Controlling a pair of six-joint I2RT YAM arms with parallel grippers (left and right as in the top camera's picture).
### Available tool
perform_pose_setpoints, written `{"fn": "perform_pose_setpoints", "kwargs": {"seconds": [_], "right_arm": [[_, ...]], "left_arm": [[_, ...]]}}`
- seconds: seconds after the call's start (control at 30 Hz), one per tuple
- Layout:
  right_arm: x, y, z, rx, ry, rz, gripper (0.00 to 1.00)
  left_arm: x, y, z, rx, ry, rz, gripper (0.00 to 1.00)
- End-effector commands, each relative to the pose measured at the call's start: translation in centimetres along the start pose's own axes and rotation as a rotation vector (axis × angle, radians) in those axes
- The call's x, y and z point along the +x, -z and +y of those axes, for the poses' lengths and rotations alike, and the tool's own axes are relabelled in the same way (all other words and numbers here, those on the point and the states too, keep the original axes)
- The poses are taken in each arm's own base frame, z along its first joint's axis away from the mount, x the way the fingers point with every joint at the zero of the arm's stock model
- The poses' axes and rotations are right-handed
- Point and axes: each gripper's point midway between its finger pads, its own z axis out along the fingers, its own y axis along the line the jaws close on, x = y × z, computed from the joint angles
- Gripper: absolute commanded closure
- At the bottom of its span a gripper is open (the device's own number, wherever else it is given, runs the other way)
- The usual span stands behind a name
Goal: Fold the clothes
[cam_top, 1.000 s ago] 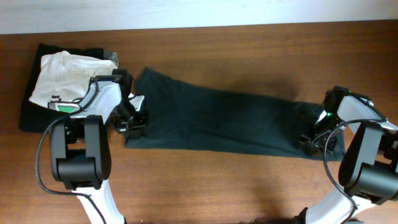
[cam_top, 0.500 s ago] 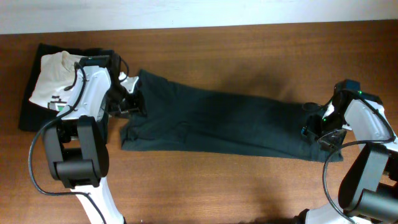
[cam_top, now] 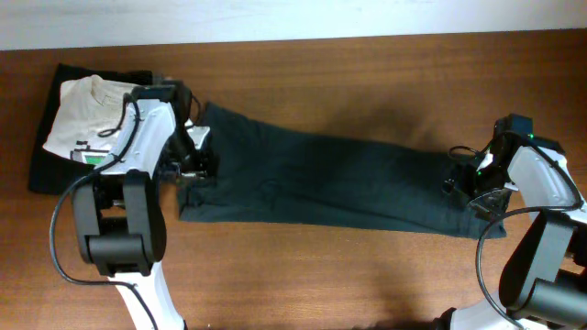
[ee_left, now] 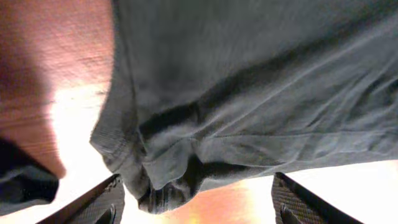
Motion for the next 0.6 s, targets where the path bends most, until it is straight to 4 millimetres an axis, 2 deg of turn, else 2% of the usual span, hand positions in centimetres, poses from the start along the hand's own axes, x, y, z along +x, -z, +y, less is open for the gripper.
{"fn": "perform_pose_setpoints", "kwargs": {"seconds": [0.0, 0.07, 0.2, 0.3, 0.37, 0.4, 0.43, 0.5, 0.57], "right_arm": [[-0.5, 0.8, 0.1, -0.012, -0.012, -0.027, 0.16], [-0.5, 0.8, 0.1, -0.011, -0.012, -0.027, 0.16], [-0.5, 0.8, 0.2, -0.012, -0.012, -0.030, 0.16], [-0.6, 0.8, 0.2, -0.012, -0.011, -0.030, 0.16], [-0.6, 0.8, 0.2, -0.012, -0.012, -0.030, 0.16], [-0.6, 0.8, 0.2, -0.012, -0.012, -0.031, 0.16], [-0.6, 0.8, 0.2, -0.012, -0.011, -0.033, 0.16], [-0.9, 0.8, 0.0, -0.012, -0.053, -0.043, 0.16], [-1.8, 1.1, -1.1, -0.020, -0.111, -0.064, 0.16]], "left_arm": [[1.1, -2.4, 0.8, -0.022, 0.004, 0.046, 0.26], [1.4, -3.2, 0.4, 0.001, 0.006, 0.052, 0.32], [1.4, -3.5, 0.3, 0.007, 0.004, 0.052, 0.53], [1.3, -3.5, 0.3, 0.007, 0.004, 0.047, 0.61], [1.3, -3.5, 0.3, 0.008, 0.005, 0.048, 0.92], [1.3, -3.5, 0.3, 0.008, 0.005, 0.046, 0.99], [1.3, -3.4, 0.3, 0.008, 0.005, 0.047, 1.00], [1.0, -2.0, 0.2, 0.007, 0.004, 0.042, 1.00], [0.2, 0.5, 0.3, 0.006, 0.007, 0.015, 0.99]]}}
